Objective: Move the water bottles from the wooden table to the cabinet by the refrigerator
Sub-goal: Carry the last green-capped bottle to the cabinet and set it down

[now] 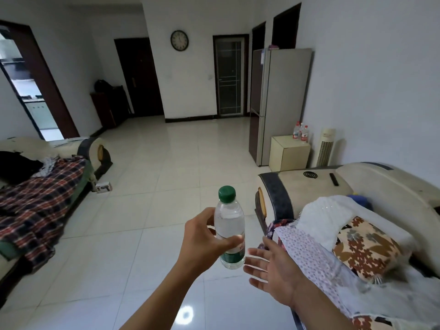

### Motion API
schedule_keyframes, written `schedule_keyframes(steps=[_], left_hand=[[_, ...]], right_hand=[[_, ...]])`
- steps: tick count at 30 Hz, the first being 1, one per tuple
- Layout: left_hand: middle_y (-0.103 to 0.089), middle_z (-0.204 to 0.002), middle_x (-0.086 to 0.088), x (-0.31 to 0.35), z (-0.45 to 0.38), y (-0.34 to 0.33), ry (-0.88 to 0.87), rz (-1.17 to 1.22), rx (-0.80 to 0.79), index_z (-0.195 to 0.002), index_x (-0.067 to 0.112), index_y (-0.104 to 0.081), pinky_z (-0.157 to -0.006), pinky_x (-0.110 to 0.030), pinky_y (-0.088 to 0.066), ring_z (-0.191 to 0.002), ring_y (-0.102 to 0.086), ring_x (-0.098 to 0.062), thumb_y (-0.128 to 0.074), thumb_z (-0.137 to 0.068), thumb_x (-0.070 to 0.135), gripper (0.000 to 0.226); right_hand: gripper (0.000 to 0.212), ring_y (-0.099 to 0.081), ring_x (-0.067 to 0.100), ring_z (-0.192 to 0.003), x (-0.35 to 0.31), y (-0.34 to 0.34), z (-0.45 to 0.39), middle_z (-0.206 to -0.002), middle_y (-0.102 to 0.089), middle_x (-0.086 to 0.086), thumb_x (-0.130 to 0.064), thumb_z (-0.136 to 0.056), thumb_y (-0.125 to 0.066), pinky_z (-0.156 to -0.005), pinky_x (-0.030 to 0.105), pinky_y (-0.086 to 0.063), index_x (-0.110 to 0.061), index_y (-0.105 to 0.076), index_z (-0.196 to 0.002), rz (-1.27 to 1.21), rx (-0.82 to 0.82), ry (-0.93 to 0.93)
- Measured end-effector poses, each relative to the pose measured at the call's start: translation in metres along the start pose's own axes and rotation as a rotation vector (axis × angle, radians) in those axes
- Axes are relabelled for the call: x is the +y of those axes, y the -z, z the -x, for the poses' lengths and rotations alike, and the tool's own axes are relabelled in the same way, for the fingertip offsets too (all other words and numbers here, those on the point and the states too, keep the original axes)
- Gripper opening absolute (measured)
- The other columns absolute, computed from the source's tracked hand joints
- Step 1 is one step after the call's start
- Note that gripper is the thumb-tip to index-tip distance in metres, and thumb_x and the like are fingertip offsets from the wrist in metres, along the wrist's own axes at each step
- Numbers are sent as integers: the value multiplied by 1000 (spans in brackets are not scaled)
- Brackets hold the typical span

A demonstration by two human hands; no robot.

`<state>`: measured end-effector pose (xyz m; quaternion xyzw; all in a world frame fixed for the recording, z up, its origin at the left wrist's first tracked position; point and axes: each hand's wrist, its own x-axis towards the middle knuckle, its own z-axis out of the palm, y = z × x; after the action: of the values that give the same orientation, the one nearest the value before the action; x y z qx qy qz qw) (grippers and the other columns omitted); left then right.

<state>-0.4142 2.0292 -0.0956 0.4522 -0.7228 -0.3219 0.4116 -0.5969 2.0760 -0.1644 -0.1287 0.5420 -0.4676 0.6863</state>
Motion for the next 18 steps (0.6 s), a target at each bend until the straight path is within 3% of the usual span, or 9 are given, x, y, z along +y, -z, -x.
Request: schedule_keyframes(steps=[6, 11, 18], left_hand=[[-67, -103, 19, -25, -67, 1, -13, 3, -17, -114, 31, -62, -74, -10, -52, -94, -64, -5, -89, -63, 39, 58], [-71, -96, 17, -58, -132, 18, -54, 58, -5, -107, 27, -67, -74, -19, -57, -90, -66, -6, -91, -60, 36, 54], [-71, -97, 12, -91, -228, 39, -118, 91, 14, -107, 21, -69, -74, -19, -58, -88, -67, -7, -92, -61, 31, 52]], right_hand=[[58, -59, 31, -110, -42, -25, -52, -115, -67, 10, -64, -89, -47, -103, 56, -39, -14, -66, -111, 5, 16, -47], [58, -61, 31, -113, -79, -54, -101, -114, -71, 11, -61, -90, -47, -98, 48, -43, -12, -68, -114, 30, 23, 39], [60, -62, 29, -111, -141, -94, -168, -108, -74, 10, -58, -97, -37, -89, 44, -46, -9, -64, -118, 151, 52, 131]])
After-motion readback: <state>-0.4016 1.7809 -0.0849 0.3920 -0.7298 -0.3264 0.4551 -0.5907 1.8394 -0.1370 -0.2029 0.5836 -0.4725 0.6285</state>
